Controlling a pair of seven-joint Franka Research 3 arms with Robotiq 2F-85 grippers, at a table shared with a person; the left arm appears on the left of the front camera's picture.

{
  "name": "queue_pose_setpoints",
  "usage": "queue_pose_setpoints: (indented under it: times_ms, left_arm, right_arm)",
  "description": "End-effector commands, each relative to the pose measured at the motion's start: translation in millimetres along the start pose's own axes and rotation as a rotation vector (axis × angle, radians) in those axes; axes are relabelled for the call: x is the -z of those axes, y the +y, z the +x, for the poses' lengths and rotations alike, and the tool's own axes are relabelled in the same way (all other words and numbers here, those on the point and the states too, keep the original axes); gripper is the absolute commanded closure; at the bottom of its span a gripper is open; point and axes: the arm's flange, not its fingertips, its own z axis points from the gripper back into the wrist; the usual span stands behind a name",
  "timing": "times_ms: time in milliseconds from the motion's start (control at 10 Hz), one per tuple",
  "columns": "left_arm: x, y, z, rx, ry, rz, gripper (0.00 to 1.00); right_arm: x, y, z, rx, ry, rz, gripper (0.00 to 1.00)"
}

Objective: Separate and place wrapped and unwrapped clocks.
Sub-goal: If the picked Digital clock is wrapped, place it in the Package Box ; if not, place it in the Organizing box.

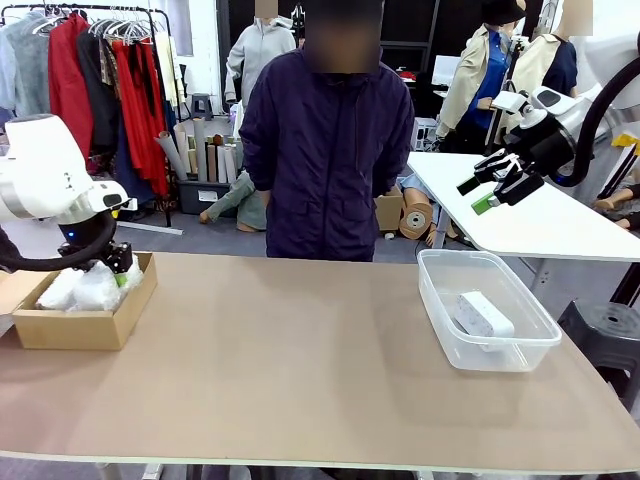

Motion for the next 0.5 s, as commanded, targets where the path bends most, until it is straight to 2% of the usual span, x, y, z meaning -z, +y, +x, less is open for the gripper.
queue_pose_setpoints:
  times_ms: [0,400]
  left_arm:
    - [-1,8,6,0.001,0.007,-0.002,1.00]
    - [15,11,8,-0.018,0.044,-0.009,1.00]
  right_arm:
    - [-1,0,2,-0.003,-0.002,0.002,0.00]
    - [-1,0,2,-0.003,-0.002,0.002,0.00]
